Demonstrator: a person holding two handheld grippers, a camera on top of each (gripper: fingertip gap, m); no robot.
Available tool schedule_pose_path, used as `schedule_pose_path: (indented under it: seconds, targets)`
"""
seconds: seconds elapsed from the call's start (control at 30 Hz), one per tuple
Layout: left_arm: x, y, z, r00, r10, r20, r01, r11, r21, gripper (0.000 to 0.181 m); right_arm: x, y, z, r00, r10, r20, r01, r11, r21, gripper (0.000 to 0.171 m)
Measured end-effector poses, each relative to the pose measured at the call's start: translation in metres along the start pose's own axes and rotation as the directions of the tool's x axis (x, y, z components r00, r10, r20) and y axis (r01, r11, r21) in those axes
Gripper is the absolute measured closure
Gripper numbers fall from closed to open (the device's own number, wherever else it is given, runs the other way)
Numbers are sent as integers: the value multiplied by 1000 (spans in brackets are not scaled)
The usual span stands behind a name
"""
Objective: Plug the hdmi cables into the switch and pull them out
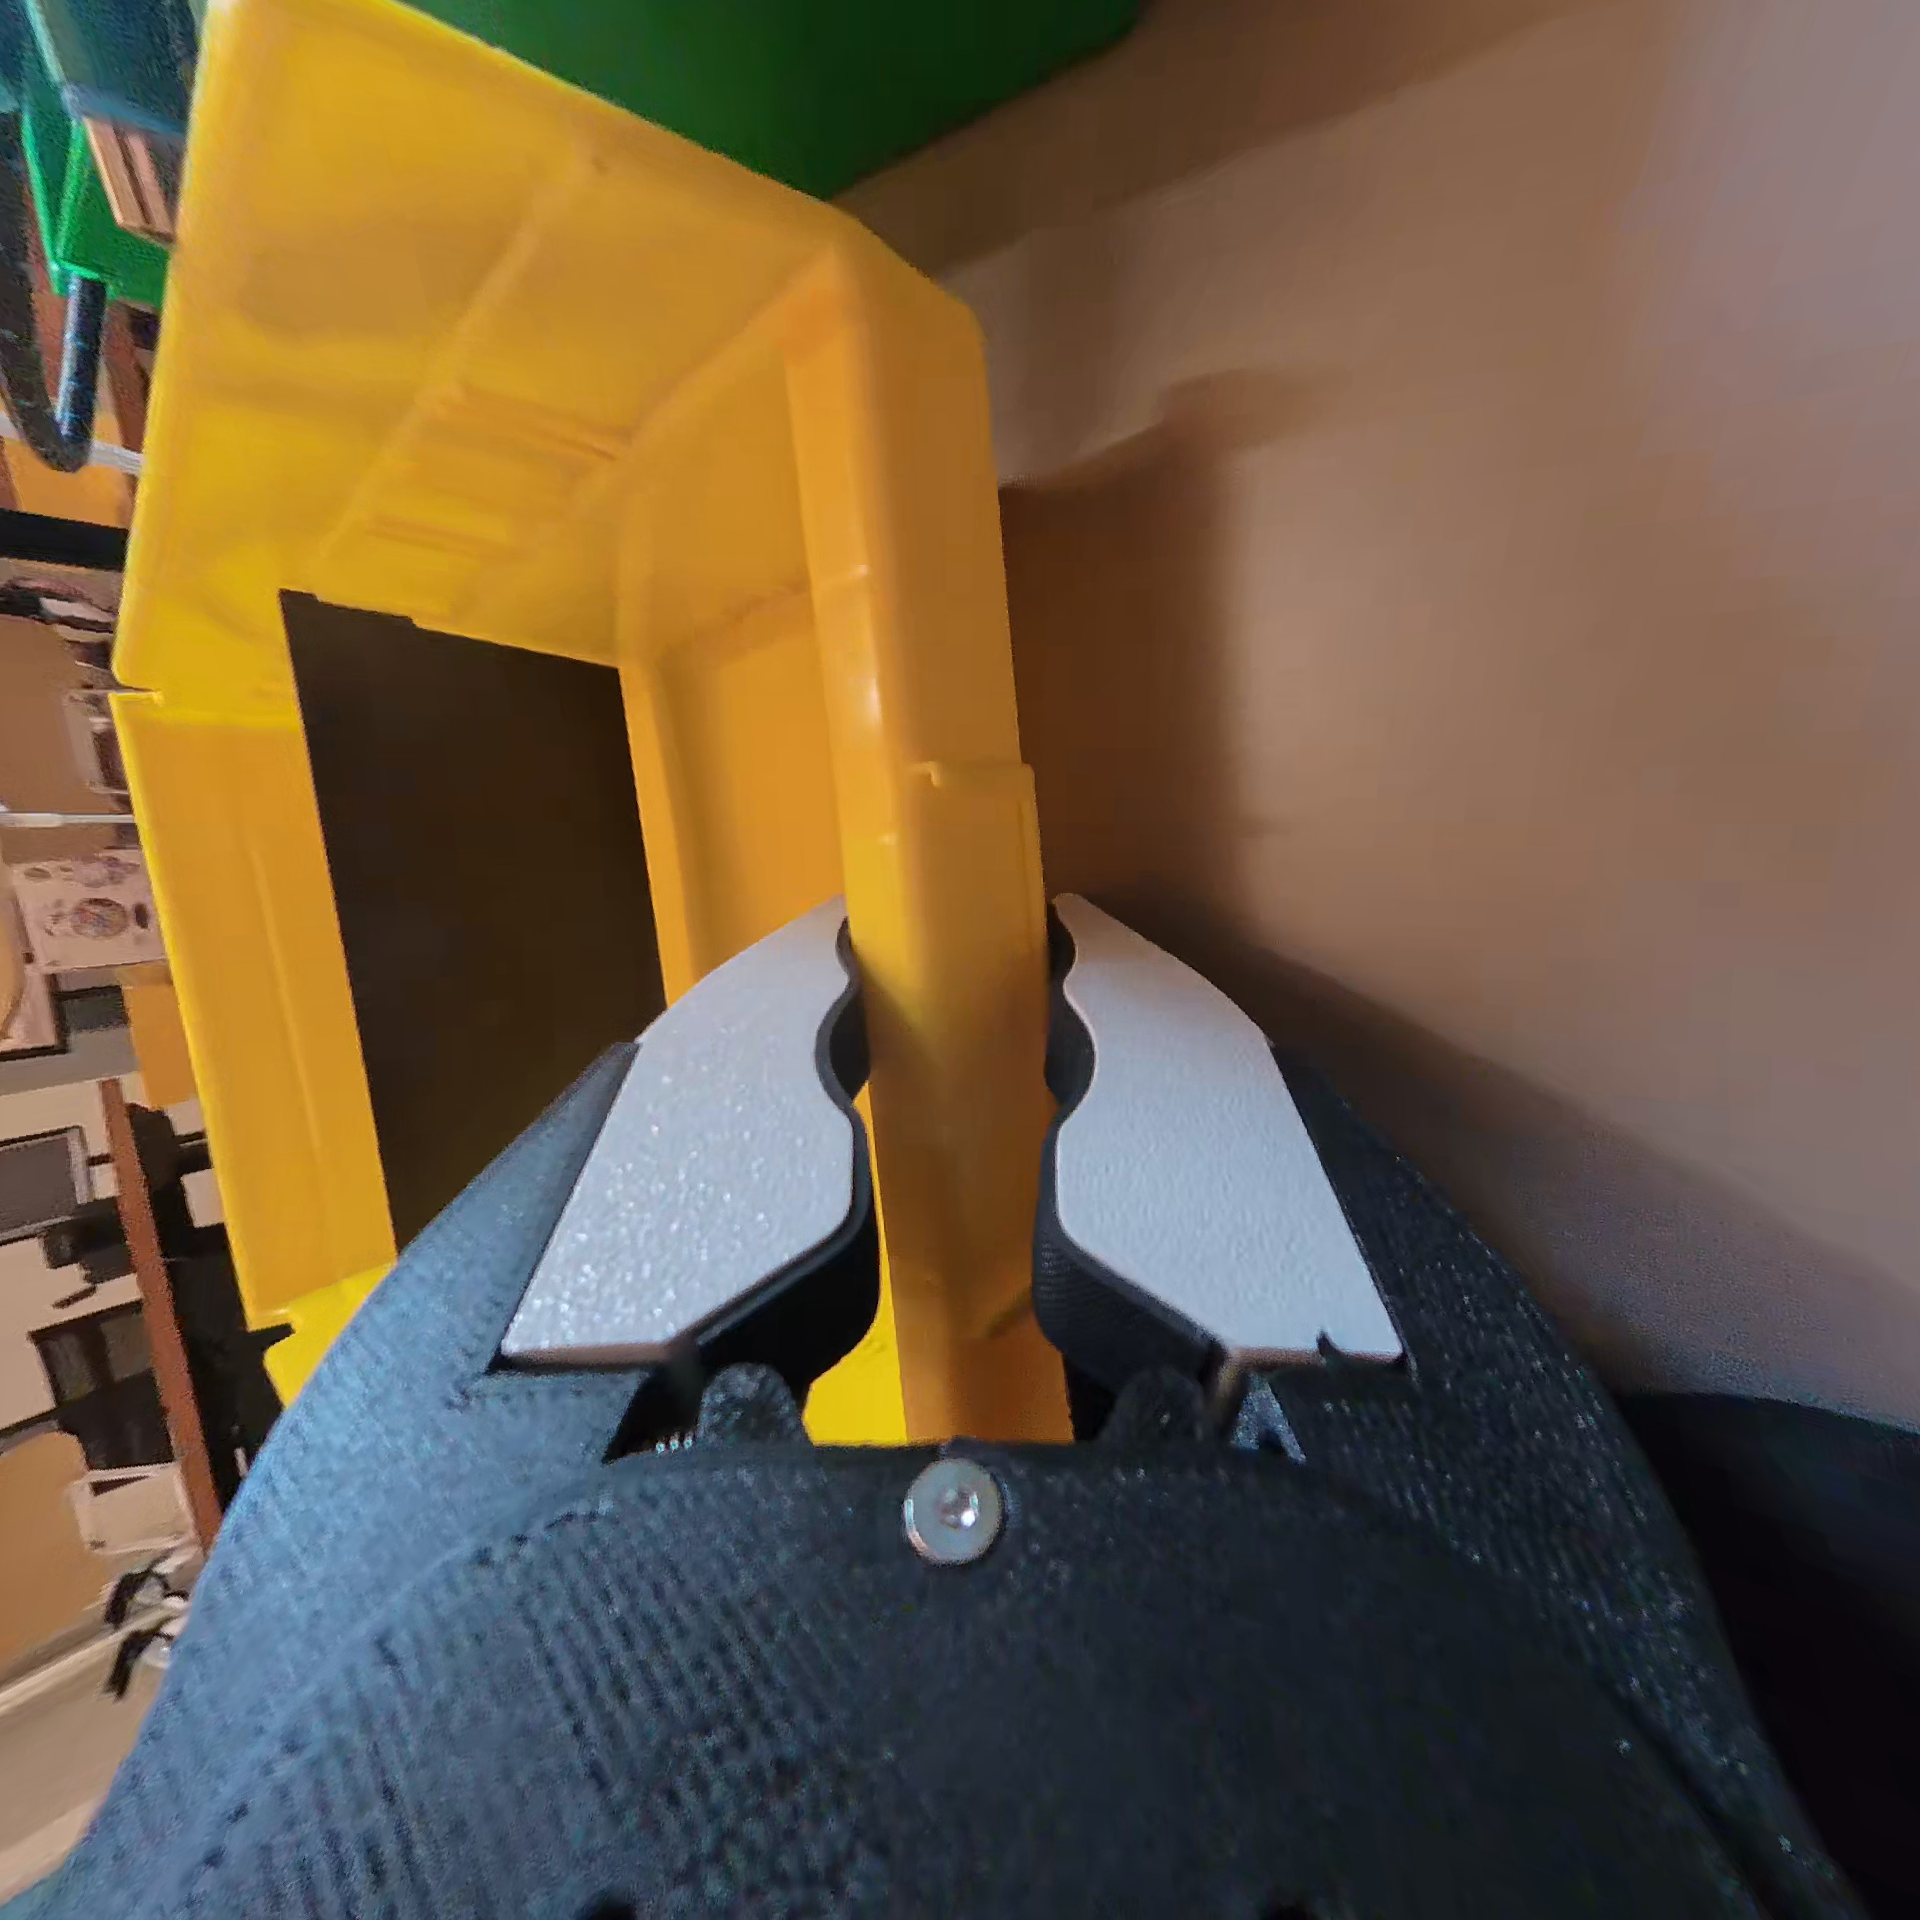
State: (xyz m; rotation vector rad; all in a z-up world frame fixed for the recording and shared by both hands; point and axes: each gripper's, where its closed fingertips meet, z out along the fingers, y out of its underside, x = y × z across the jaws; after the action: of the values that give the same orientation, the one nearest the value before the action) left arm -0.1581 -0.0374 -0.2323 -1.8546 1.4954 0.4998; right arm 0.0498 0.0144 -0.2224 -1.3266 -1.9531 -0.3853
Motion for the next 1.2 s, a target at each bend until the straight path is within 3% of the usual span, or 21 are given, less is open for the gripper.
schedule_pose_path:
  seconds: [0.2, 0.3, 0.37, 0.43, 0.5, 0.57, 0.7, 0.8, 0.9, 1.0, 1.1, 1.2]
  targets:
    - [-19, 5, 14, 994, 107, 14, -108, 988, 108, 150, 9, 7, 6, 999, 5, -39, -3, 999, 35, 130]
    - [-26, 8, 15, 995, 89, 37, -92, 990, 108, 149, 12, 10, 0, 996, 60, -72, -56, 997, 54, 126]
    - [-29, 4, 3, 998, -7, 63, 1, 995, 101, 141, 18, 6, -21, 976, 211, -62, -199, 967, 162, 119]
    - [-29, -20, -22, 978, -192, 85, 171, 964, 205, 147, 31, 8, -52, 890, 455, 3, -433, 844, 316, 118]
    - [-19, -62, -47, 866, -495, -70, 484, 794, 369, 154, 50, 30, -76, 739, 673, 32, -622, 664, 415, 118]
    - [-6, -96, -54, 719, -653, -238, 686, 610, 397, 144, 60, 65, -81, 590, 808, 0, -729, 532, 432, 116]
    - [-16, -139, -32, 507, -801, -319, 837, 369, 404, 132, 51, 98, -52, 375, 923, 85, -882, 327, 338, 111]
    - [-38, -146, -1, 423, -867, -262, 866, 302, 399, 127, 54, 99, -29, 280, 948, 154, -930, 228, 289, 115]
    - [-49, -146, 20, 456, -873, -174, 843, 360, 399, 153, 60, 98, -15, 258, 952, 165, -942, 210, 262, 131]
    - [-58, -145, 29, 474, -877, -78, 812, 400, 426, 159, 72, 105, -12, 260, 962, 87, -930, 225, 290, 155]
    - [-57, -152, 27, 529, -847, -52, 776, 458, 433, 160, 70, 110, -17, 311, 950, 12, -912, 294, 285, 158]
    - [-47, -166, 9, 585, -809, -59, 732, 494, 470, 160, 64, 112, -45, 325, 945, -33, -888, 317, 332, 160]
